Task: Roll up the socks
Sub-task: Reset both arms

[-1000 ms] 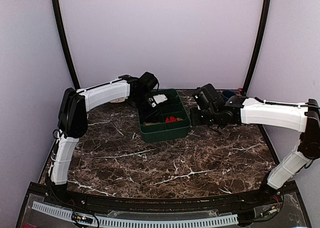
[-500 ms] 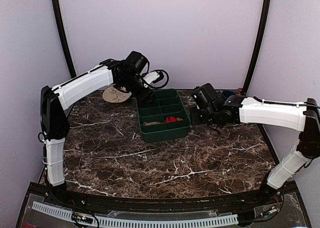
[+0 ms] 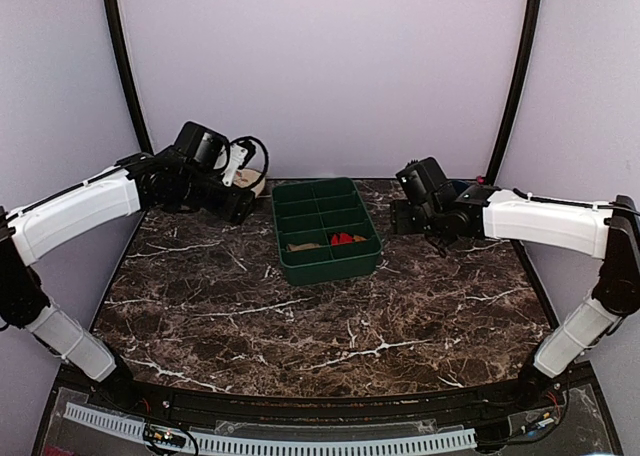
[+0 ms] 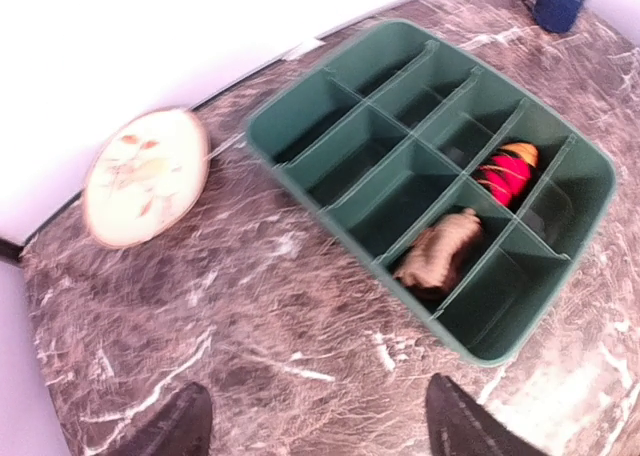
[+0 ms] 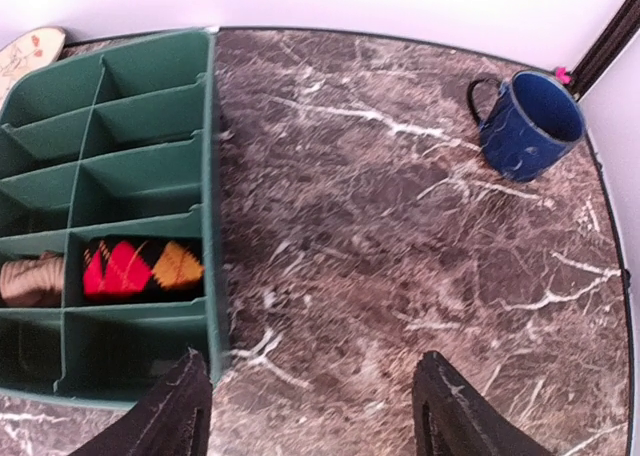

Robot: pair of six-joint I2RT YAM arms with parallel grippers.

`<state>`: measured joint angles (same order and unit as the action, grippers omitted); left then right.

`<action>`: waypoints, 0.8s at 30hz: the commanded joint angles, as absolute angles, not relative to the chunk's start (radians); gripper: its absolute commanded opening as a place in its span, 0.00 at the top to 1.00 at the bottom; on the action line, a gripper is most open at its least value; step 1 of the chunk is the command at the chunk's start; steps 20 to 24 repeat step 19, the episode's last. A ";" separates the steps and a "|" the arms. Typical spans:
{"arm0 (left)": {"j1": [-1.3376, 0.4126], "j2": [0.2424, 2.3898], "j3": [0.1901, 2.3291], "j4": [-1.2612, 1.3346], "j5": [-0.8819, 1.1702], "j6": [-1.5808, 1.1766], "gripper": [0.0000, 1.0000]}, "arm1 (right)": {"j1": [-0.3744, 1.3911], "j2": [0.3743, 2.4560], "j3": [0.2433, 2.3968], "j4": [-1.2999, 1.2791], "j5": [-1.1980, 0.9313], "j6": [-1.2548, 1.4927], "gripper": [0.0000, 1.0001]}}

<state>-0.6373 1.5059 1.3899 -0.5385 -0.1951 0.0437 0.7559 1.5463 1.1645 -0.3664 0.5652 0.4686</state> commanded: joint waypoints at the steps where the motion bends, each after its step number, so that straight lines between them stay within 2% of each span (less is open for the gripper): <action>1: -0.594 1.350 1.212 -0.384 -0.306 -0.119 0.20 | 0.721 1.510 1.120 -0.306 0.637 0.476 0.27; 6: -0.547 1.216 1.015 -0.307 -0.358 -0.176 0.14 | 0.708 1.455 1.079 -0.305 0.674 0.498 0.25; 12: -0.482 1.130 0.878 -0.256 -0.336 -0.236 0.13 | 0.707 1.419 1.060 -0.379 0.709 0.560 0.23; 15: -0.477 1.120 0.852 -0.242 -0.346 -0.230 0.13 | 0.708 1.386 1.031 -0.373 0.695 0.561 0.26; 19: -0.471 1.122 0.839 -0.239 -0.359 -0.221 0.13 | 0.707 1.318 0.980 -0.328 0.677 0.569 0.21; 24: -0.471 1.122 0.839 -0.239 -0.359 -0.221 0.13 | 0.707 1.318 0.980 -0.328 0.677 0.569 0.21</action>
